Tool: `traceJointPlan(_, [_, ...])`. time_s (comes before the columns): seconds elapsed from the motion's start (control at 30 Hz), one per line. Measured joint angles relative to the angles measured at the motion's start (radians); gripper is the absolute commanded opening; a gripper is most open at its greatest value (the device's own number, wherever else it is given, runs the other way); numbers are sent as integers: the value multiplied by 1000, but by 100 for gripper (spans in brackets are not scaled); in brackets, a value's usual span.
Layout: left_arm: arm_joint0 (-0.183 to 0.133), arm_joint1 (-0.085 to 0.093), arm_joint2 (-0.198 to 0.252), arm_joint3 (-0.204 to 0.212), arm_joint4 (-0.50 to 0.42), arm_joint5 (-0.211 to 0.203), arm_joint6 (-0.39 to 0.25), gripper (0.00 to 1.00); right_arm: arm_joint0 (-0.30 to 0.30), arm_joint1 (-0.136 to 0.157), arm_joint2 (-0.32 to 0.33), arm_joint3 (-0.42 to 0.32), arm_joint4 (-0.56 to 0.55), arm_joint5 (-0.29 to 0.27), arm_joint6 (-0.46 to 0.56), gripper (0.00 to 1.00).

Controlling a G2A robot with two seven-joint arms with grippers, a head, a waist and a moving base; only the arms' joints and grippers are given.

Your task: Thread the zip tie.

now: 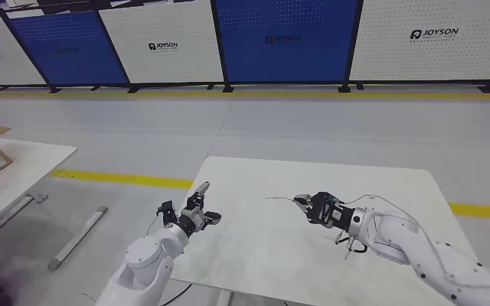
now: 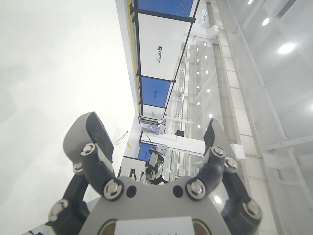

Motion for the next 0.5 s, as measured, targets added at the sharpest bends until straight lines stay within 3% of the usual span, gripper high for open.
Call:
traceJointPlan(0.17, [0, 0, 0, 0, 0, 0, 0, 100, -10, -3, 0, 37, -24, 0, -36, 0])
traceJointPlan(0.5, [-13, -1, -15, -17, -15, -12, 23, 100, -10, -3, 0, 36, -23, 0, -35, 0])
